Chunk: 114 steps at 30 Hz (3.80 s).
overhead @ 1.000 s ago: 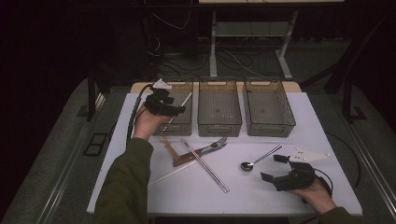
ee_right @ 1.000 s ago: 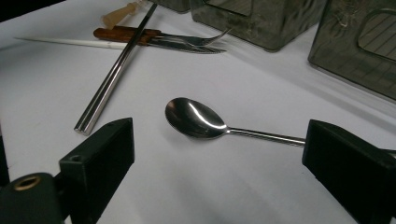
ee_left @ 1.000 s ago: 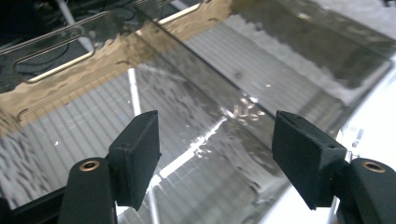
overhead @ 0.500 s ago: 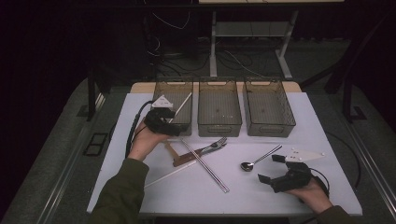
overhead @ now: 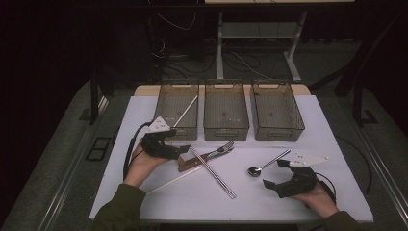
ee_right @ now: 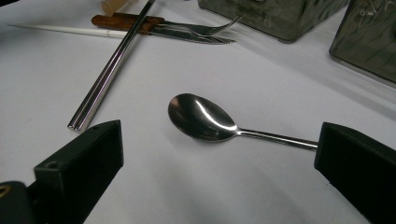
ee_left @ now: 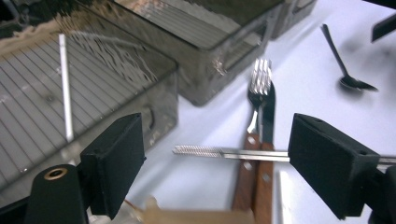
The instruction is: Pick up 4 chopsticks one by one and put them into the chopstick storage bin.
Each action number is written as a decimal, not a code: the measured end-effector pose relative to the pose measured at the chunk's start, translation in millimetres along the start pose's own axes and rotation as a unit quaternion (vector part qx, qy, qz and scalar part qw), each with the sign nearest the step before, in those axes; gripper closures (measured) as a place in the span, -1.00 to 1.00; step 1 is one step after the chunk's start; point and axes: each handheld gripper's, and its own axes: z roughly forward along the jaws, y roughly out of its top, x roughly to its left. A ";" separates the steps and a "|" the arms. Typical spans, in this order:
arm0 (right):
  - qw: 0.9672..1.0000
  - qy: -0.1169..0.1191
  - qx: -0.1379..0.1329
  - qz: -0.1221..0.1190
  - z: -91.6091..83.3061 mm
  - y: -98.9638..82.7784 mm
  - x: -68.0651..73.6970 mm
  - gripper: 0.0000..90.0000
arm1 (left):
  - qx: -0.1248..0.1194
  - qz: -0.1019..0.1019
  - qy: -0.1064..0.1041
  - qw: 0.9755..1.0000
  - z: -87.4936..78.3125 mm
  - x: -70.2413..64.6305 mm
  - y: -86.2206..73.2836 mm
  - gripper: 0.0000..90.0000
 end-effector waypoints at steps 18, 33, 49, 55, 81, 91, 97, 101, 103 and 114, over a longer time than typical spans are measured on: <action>1.000 -0.006 0.003 -0.008 -2.3 -1.8 2.2 -0.97 | 0.005 0.015 -0.017 1.000 -23.6 -21.8 -30.6 -0.47; 1.000 -0.010 0.003 -0.010 -2.7 -2.0 2.3 -0.97 | 0.039 0.027 -0.031 0.998 -38.3 -32.9 -56.6 0.32; 1.000 -0.011 0.004 -0.012 -2.9 -2.2 2.8 -0.97 | 0.105 0.024 -0.043 0.993 -32.0 -32.4 -80.0 0.71; 1.000 -0.012 0.004 -0.012 -3.0 -2.1 2.8 -0.97 | 0.117 0.021 -0.046 0.992 -28.2 -30.8 -84.8 0.77; 1.000 -0.010 0.007 -0.009 -2.9 -2.3 4.1 -0.97 | 0.119 0.036 -0.064 0.990 -28.1 -27.0 -85.2 0.88; 1.000 -0.010 0.005 -0.010 -3.3 -2.3 3.6 -0.97 | 0.118 0.030 -0.080 0.989 -30.0 -30.3 -81.9 0.88; 1.000 -0.010 0.005 -0.010 -3.0 -2.2 3.5 -0.97 | 0.115 0.032 -0.083 0.989 -32.6 -33.1 -78.1 0.88; 1.000 -0.010 0.005 -0.011 -3.3 -2.2 3.4 -0.97 | 0.111 0.030 -0.082 0.990 -35.7 -33.3 -76.2 0.88; 1.000 -0.010 0.005 -0.011 -3.4 -2.2 3.4 -0.97 | 0.107 0.027 -0.082 0.990 -37.7 -33.1 -75.5 0.88; 1.000 -0.011 0.005 -0.011 -3.4 -2.3 3.5 -0.97 | 0.096 0.018 -0.080 0.992 -46.6 -32.3 -70.1 0.88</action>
